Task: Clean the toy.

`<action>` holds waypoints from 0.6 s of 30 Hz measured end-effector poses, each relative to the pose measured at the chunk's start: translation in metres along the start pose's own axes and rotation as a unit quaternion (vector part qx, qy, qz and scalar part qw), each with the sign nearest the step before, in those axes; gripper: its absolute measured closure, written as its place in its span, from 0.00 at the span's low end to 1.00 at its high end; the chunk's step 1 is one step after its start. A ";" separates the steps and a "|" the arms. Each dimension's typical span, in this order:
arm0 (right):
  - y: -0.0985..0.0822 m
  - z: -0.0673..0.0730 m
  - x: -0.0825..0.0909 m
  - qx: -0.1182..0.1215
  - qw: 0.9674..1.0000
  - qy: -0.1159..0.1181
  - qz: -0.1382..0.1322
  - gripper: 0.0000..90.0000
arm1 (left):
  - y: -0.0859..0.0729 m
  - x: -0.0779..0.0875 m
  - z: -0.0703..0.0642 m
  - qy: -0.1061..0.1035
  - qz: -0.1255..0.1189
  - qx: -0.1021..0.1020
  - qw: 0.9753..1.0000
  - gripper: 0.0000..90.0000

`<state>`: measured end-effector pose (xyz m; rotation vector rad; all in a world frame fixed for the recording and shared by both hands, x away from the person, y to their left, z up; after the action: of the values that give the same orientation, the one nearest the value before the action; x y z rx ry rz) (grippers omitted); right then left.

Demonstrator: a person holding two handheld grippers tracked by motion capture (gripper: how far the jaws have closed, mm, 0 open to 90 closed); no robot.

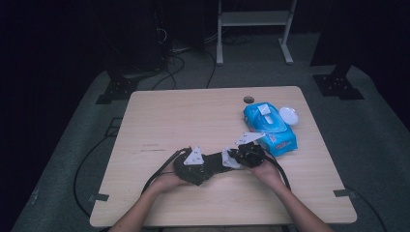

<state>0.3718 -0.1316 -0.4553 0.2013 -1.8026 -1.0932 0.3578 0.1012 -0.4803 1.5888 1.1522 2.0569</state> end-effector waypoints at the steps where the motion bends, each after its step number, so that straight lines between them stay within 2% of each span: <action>1: 0.001 0.003 0.002 0.005 1.000 0.000 -0.002 0.94 | 0.000 0.000 0.000 0.002 0.005 0.002 1.000 0.27; 3: 0.004 0.009 0.003 0.006 1.000 0.018 -0.007 0.94 | 0.000 0.000 0.001 0.003 0.005 0.010 1.000 0.27; 6: 0.004 0.014 0.002 0.032 0.999 0.013 0.002 0.94 | -0.001 0.002 0.003 0.007 0.002 0.018 1.000 0.27; 10: -0.011 0.006 0.008 0.009 1.000 0.010 0.008 0.94 | -0.002 0.003 0.005 0.007 -0.003 0.020 1.000 0.27; 13: -0.013 0.009 0.012 0.006 1.000 0.016 0.009 0.94 | -0.002 0.002 0.005 0.007 -0.002 0.021 1.000 0.27; 18: -0.001 0.026 0.007 0.019 0.998 0.058 -0.007 0.94 | -0.002 0.001 0.004 0.010 -0.001 0.020 1.000 0.27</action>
<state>0.3472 -0.1203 -0.4547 0.2950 -1.7214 -1.0357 0.3610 0.1050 -0.4803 1.5889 1.2088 2.0650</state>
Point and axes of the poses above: each handheld gripper's, and its own axes: x roughly backward along the jaws, y roughly out of its top, z roughly to its left, the point moved 1 cm from there along -x, roughly forward along the jaws, and after that the axes turned 8 degrees about x, right-handed, at the moved point
